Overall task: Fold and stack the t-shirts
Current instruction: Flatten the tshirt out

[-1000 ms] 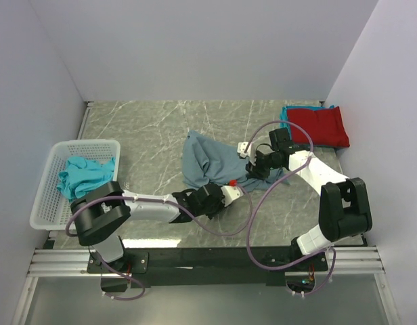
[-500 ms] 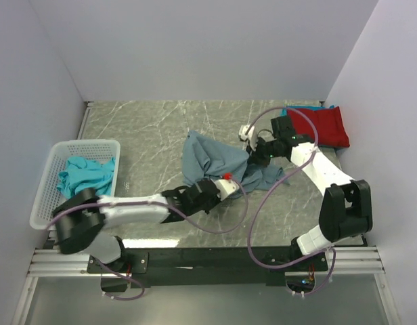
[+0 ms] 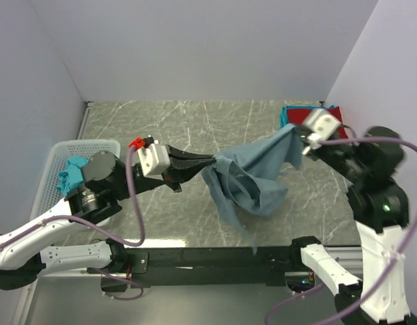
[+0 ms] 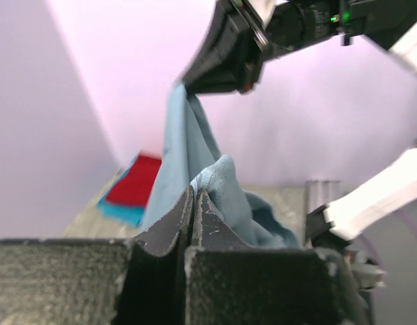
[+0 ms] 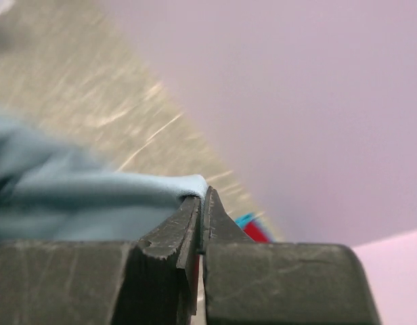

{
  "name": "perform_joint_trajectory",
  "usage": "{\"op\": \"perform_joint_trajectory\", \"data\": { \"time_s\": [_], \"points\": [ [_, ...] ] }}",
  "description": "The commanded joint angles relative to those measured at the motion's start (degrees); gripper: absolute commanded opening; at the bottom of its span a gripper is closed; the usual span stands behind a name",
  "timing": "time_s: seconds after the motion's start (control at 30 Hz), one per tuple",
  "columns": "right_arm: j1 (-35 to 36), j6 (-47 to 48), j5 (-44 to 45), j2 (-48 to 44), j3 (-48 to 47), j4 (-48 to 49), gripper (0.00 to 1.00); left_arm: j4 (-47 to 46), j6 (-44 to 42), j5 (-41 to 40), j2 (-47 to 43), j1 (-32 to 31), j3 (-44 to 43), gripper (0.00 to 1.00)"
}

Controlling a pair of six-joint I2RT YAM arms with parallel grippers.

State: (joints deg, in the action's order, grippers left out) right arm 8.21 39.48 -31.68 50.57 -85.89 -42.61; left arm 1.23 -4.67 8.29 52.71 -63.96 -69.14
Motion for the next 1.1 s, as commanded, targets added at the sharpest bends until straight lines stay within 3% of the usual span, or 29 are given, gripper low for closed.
{"op": "perform_joint_trajectory", "data": {
  "time_s": [0.0,0.13,0.23,0.37,0.43,0.53,0.6,0.67,0.7,0.73,0.77,0.83,0.97,1.07],
  "points": [
    [-2.05,-8.71,5.3,1.38,-5.86,3.49,0.0,-0.35,2.2,10.51,0.73,-0.28,-3.97,0.01],
    [-2.14,-15.39,10.23,4.88,-10.52,9.45,0.0,-2.9,2.82,7.36,-2.42,-0.28,-3.82,0.01],
    [-2.06,-21.01,11.29,11.02,-12.63,12.8,0.0,-5.62,2.56,-2.64,-6.28,-0.28,1.0,0.01],
    [-0.04,-25.5,7.6,26.3,-22.97,10.19,0.0,-9.75,4.3,-22.31,-10.86,-0.11,9.36,0.01],
    [2.77,-26.47,8.73,38.16,-27.73,6.69,0.0,-12.56,8.17,-34.45,-13.23,0.68,15.75,0.01],
    [7.43,-31.63,11.28,55.56,-37.75,3.86,0.0,-9.08,21.67,-50.85,-14.73,5.66,23.34,0.01],
    [10.68,-33.06,17.77,66.7,-45.49,2.71,0.43,2.02,41.85,-55.48,-15.52,11.46,29.29,0.01],
    [12.7,-30.97,25.13,69.92,-45.52,3.58,0.85,2.64,53.65,-43.07,-15.71,25.33,34.58,0.01],
    [12.97,-30.79,24.83,71.15,-45.34,3.33,0.85,2.11,55.62,-37.79,-15.62,29.9,36.95,0.07],
    [12.63,-30.26,23.78,70.99,-44.81,2.45,0.86,0.19,56.77,-32.95,-14.49,36.91,40.2,0.23],
    [12.1,-29.56,21.6,68.55,-41.07,2.53,0.86,-0.44,56.44,-26.55,-13.52,39.33,41.1,0.51],
    [9.64,-24.67,16.42,64.24,-34.82,4.1,0.87,-0.18,55.82,-24.39,-11.24,43.29,40.5,0.79],
    [3.05,-13.67,-1.15,51.16,-13.5,5.7,0.88,-0.79,46.98,-18.52,-9.21,43.84,36.81,0.92],
    [1.02,-7.15,-4.7,48.06,-4.85,4.38,0.87,-7.53,37.5,-7.9,-6.23,43.84,34.78,0.92]
  ]
}}
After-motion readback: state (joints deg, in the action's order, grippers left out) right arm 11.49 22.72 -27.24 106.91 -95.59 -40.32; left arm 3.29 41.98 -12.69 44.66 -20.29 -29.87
